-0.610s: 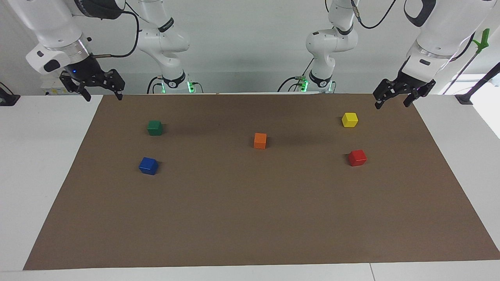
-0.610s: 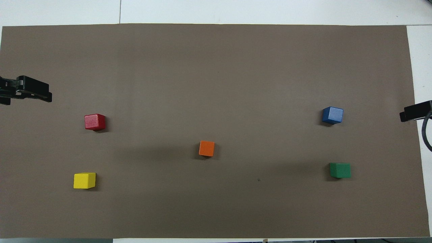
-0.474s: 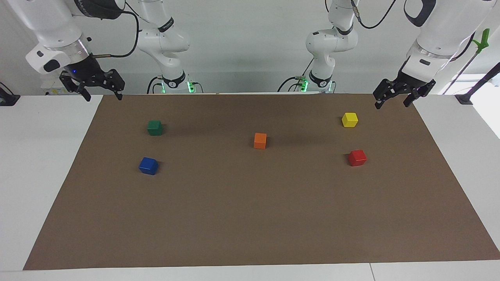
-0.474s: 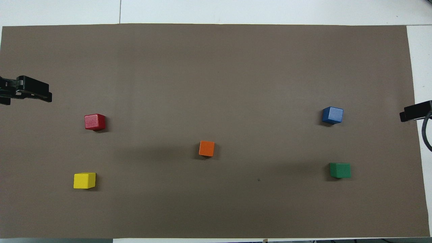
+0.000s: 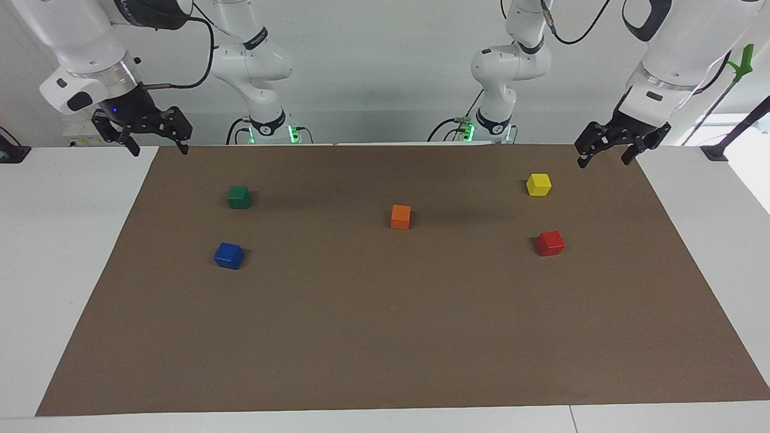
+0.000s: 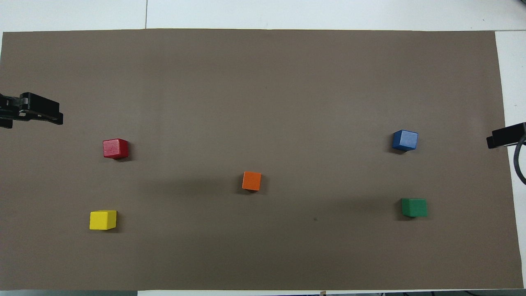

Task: Transfer red block to right arm and stack on blue block

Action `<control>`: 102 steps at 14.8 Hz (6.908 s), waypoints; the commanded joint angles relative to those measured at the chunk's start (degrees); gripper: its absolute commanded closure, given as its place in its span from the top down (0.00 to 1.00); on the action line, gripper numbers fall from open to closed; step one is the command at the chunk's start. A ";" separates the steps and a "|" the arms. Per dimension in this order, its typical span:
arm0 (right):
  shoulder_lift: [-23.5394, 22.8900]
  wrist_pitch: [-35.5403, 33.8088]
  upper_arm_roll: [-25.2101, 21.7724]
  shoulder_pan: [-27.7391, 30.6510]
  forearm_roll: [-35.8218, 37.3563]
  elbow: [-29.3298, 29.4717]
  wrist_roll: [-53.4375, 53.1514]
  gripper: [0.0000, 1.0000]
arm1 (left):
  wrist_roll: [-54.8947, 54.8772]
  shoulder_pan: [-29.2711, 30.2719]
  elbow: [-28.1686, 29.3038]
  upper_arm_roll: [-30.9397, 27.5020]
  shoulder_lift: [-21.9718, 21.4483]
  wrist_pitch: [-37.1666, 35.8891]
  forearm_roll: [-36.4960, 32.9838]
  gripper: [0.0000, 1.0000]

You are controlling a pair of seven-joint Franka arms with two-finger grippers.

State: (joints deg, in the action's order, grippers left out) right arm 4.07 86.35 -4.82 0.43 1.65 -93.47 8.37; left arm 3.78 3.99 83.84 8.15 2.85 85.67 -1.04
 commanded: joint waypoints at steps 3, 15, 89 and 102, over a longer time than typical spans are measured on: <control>1.72 -0.22 0.51 0.53 -0.15 -2.41 3.93 1.00 | 0.97 1.28 16.75 -0.33 -7.58 11.41 -0.72 1.00; 3.15 15.42 0.42 8.17 -29.38 -25.61 12.34 1.00 | 0.79 3.21 38.94 -0.24 1.90 46.50 -0.63 1.00; -24.29 -28.78 9.04 -30.14 -148.34 -42.32 40.93 0.00 | 119.45 -9.53 32.27 21.29 -22.18 25.16 34.96 0.00; -24.29 -28.87 8.60 -28.04 -145.89 -41.45 39.01 0.00 | 112.53 -9.00 30.68 16.65 -24.90 21.13 34.09 1.00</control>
State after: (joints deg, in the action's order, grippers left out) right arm -20.97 56.32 3.79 -29.36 -144.66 -135.07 50.51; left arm 120.19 -4.99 114.14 27.98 -19.06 110.04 33.08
